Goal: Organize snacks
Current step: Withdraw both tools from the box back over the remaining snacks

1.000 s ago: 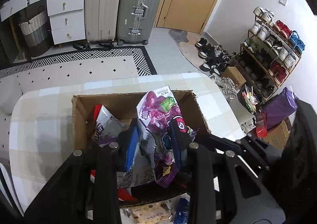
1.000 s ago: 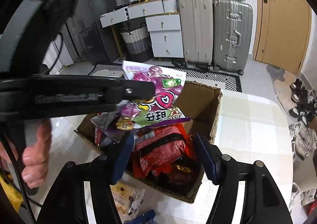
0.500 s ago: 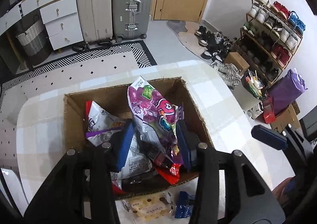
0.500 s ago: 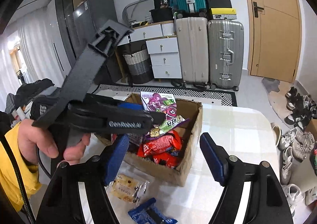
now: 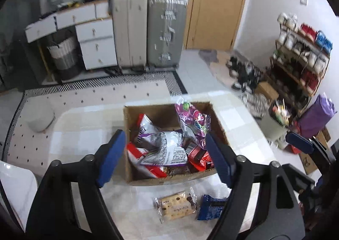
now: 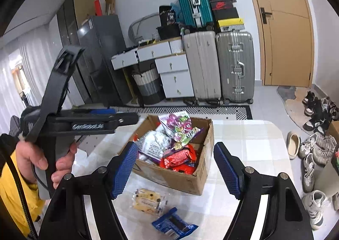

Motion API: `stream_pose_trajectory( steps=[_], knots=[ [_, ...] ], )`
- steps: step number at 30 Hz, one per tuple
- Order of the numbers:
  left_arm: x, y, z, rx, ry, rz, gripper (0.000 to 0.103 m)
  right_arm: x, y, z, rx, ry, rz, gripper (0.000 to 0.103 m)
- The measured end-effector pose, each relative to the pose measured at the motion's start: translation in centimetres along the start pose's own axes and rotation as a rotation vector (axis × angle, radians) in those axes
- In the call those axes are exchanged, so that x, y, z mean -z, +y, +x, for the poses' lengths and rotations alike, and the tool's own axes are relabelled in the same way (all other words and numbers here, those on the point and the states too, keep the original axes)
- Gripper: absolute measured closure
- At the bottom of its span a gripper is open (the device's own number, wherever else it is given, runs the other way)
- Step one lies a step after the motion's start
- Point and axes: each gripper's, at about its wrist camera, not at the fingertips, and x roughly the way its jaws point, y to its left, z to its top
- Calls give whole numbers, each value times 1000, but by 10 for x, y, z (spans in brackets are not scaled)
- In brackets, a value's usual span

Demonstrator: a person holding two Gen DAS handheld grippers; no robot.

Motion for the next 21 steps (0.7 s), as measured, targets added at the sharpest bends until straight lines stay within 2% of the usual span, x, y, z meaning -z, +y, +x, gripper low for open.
stream_pose_trajectory(
  steps=[7,11,12,15,17,19,21],
  knots=[
    [40,10,-101,-24,-151,-35,20,1,31,-59,-43,-119,-18,18],
    [71,8,-155,-24,-219,-37,9,11,52,-90,-67,-171,-47,16],
    [77,6,-166,-22,-227,-38,2,14,57,-96,-74,-179,-54,15],
    [107,2,-208,-25,-275,-52,1,25,73,-115,-87,-196,-69,15],
    [123,-3,-225,-28,-288,-44,1,34,82,-128,-95,-203,-72,13],
    [144,-7,-245,-65,-292,-45,1,42,89,-137,-100,-206,-70,11],
    [158,-10,-253,-74,-274,-50,1,53,98,-147,-93,-210,-76,11]
  ],
)
